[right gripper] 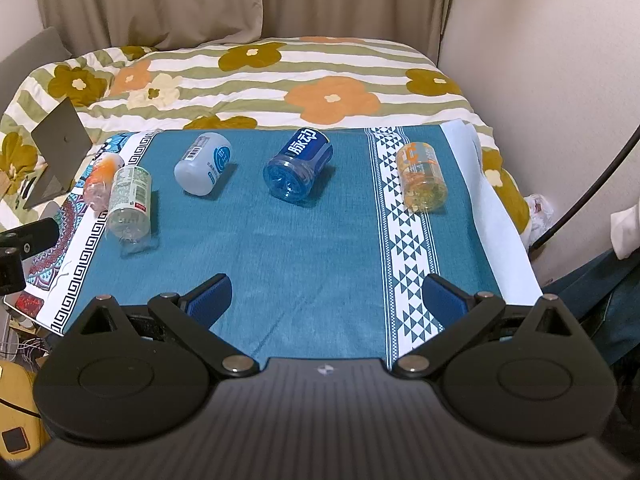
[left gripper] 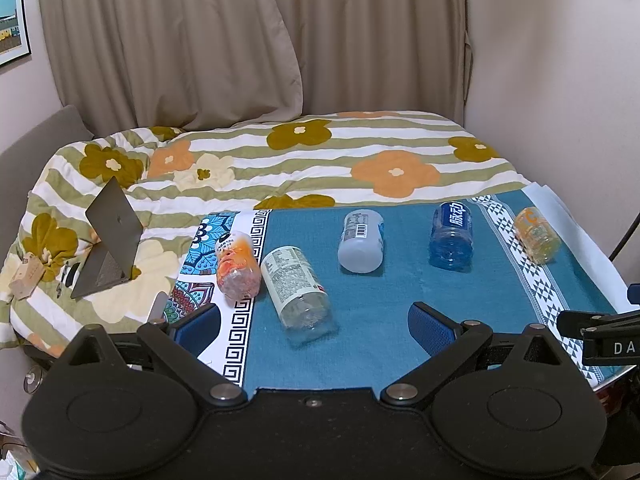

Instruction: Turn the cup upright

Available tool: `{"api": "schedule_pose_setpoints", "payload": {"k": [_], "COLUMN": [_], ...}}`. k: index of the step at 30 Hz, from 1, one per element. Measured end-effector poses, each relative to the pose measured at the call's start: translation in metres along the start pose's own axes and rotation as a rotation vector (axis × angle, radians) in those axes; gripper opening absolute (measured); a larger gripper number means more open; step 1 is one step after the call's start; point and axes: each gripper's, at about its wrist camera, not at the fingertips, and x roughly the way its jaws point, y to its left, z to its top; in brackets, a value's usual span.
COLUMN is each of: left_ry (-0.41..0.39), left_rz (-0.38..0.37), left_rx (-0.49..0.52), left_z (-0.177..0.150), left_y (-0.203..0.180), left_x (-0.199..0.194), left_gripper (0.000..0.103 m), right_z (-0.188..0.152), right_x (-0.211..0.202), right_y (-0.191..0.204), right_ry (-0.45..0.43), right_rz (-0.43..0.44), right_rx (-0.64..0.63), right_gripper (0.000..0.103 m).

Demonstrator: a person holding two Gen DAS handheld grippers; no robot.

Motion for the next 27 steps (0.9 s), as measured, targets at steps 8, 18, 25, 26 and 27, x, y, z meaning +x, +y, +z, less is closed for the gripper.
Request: {"api": "schedule_pose_setpoints", "payload": {"k": [8, 18, 25, 26, 27], "left_ry": [0.001, 0.002, 0.0, 0.0, 0.001], "left_rz": [-0.001, -0.002, -0.002, -0.001, -0.001], "left_rx": [-0.002, -0.002, -0.003, -0.002, -0.003], "left_z": [0.0003, 0.0007, 0.0006, 0.0006, 0.0005], "left_y": [0.001, 0.0013, 0.0021, 0.0023, 0.0028], "left_x": [0.0017, 0.0016, 0.0021, 0.0027, 0.0027], "left_gripper": [0.102, 0.102, 0.102, 0.102, 0.102], "right_z": [0.0007, 0.0009, 0.0007, 0.0007, 0.0007], "right_x": [0.0008, 0.001, 0.0003, 0.0003, 0.0005], "right_y": [-0.0001, 0.0005, 0.0001, 0.0001, 0.0001], "right_ry": [0.002, 0.001, 0.002, 0.002, 0.003], "right_rz": [0.001, -0.001, 0.0, 0.0, 0.001], "right_rx": [0.002, 0.0, 0.001, 0.001, 0.001], "right_gripper": [0.103, 0.103, 0.103, 0.103, 0.103]}}
